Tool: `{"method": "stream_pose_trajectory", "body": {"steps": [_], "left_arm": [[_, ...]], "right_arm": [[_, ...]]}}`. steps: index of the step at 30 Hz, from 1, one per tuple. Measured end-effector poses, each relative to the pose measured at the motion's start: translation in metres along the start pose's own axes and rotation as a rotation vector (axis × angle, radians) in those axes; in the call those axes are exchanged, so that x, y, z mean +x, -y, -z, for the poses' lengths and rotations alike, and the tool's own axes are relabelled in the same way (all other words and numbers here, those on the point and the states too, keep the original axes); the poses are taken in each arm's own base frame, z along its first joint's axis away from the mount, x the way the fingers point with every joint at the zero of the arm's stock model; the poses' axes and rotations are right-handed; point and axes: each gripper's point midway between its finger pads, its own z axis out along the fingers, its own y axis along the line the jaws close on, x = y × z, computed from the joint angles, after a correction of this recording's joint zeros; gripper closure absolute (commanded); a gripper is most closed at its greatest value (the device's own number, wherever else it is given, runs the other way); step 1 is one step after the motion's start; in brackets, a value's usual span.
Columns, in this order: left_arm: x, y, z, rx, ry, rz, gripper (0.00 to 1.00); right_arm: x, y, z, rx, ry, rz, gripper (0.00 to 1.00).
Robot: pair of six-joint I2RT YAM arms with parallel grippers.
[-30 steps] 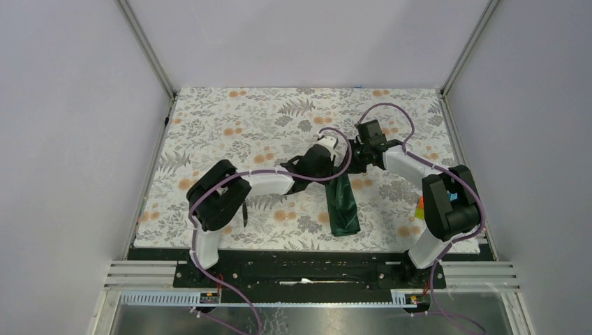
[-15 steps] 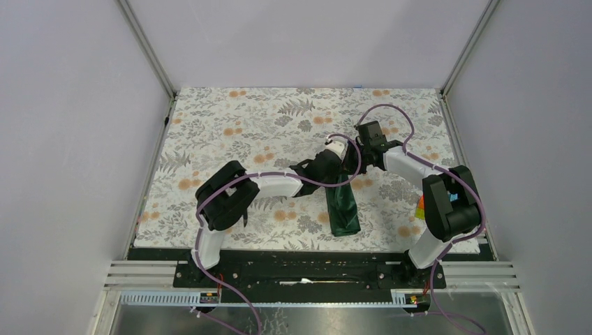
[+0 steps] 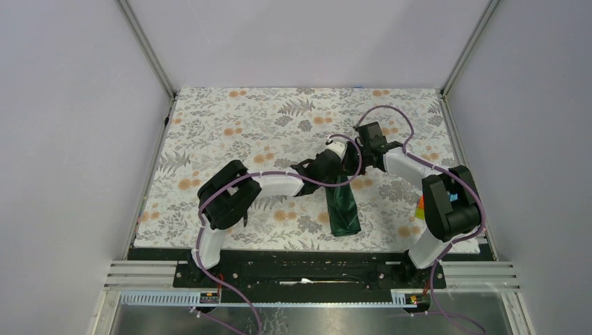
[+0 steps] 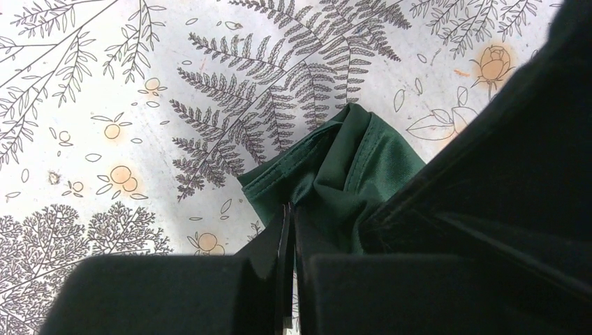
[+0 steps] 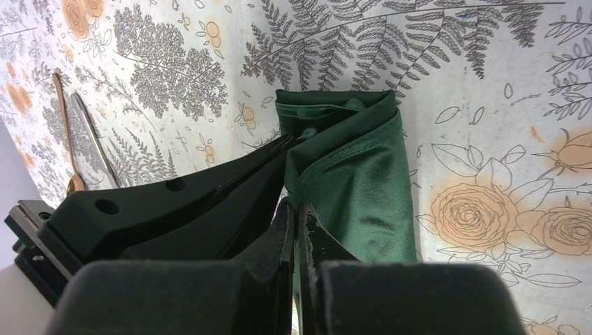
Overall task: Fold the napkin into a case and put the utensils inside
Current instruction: Stuff the top corner of the smaller-rectangle-folded napkin into the folded napkin.
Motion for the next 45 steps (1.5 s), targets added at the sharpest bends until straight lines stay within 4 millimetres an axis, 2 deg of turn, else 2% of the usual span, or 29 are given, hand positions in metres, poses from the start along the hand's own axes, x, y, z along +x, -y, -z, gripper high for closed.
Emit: {"method": "stream_pose_trajectory", "body": {"steps": [8, 18, 28, 35, 39, 41, 43, 45], "left_arm": [[-0.003, 0.002, 0.002, 0.007, 0.007, 0.016, 1.0], [-0.014, 0.005, 0.014, 0.057, 0.034, 0.076, 1.0], [-0.002, -0.003, 0.014, 0.084, 0.01, 0.132, 1.0], [-0.006, 0.003, 0.019, 0.123, 0.024, 0.151, 1.0], [-0.006, 0.004, 0.019, 0.134, 0.029, 0.161, 1.0], [-0.005, 0.004, 0.019, 0.134, 0.028, 0.166, 1.0], [-0.004, 0.002, 0.019, 0.132, 0.027, 0.173, 1.0], [-0.003, 0.0, 0.021, 0.13, 0.028, 0.181, 1.0]], "right_arm": [[0.006, -0.003, -0.003, -0.035, -0.016, -0.015, 1.0], [0.014, -0.003, -0.009, -0.073, -0.023, -0.053, 1.0], [0.017, 0.002, -0.032, -0.118, -0.001, -0.119, 1.0], [0.022, 0.006, -0.038, -0.147, 0.03, -0.152, 1.0], [0.018, 0.005, -0.044, -0.166, 0.051, -0.151, 1.0], [0.017, 0.004, -0.047, -0.178, 0.052, -0.151, 0.96], [0.017, 0.001, -0.048, -0.199, 0.05, -0.152, 0.83], [0.017, -0.002, -0.047, -0.215, 0.045, -0.155, 0.74]]}}
